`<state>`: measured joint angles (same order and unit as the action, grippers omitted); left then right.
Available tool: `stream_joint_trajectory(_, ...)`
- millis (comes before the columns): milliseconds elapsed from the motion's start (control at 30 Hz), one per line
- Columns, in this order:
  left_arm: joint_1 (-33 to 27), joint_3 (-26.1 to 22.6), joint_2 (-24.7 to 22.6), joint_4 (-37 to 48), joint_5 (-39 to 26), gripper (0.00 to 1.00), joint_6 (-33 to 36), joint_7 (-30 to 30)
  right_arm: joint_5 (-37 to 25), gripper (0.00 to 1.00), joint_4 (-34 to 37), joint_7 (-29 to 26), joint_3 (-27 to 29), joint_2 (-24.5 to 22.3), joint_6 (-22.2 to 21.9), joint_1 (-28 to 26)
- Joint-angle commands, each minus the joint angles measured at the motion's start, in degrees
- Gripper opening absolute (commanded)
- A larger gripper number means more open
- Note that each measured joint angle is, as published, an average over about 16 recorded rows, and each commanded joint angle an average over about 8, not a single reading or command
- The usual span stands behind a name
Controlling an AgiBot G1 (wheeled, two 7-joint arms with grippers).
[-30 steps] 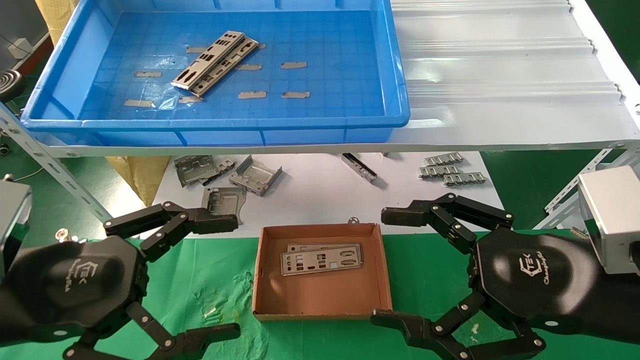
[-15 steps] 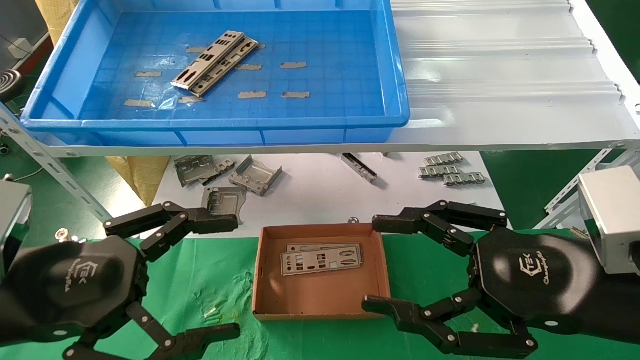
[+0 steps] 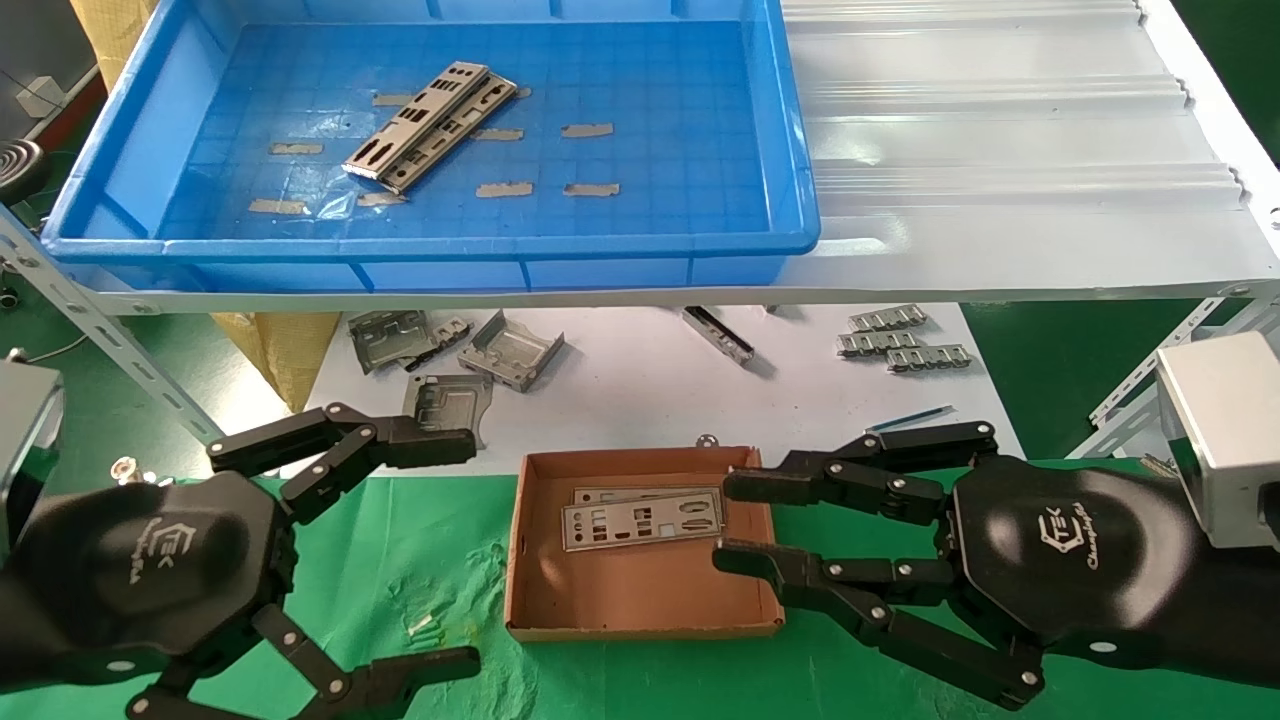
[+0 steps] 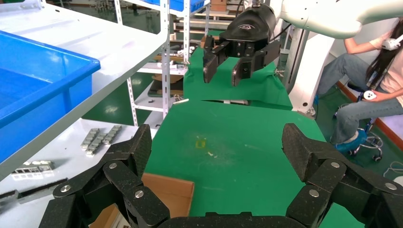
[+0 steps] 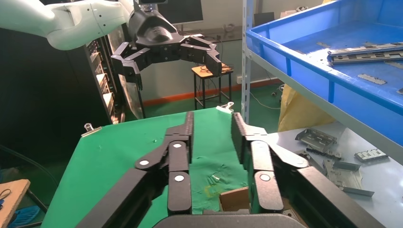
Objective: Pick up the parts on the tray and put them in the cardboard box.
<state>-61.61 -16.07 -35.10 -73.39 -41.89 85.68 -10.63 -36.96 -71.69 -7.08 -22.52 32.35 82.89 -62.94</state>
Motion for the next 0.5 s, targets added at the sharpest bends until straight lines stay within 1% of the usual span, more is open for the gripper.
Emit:
stream_joint_trajectory(33,0.0,0.0,0.0,0.0,0.0,1.0,0.0,0.0,0.0,0.0,0.0,0.0,0.0,0.0,0.0,0.0)
stream_joint_trajectory(500,0.0,0.0,0.0,0.0,0.0,1.0,0.0,0.0,0.0,0.0,0.0,0.0,0.0,0.0,0.0,0.0)
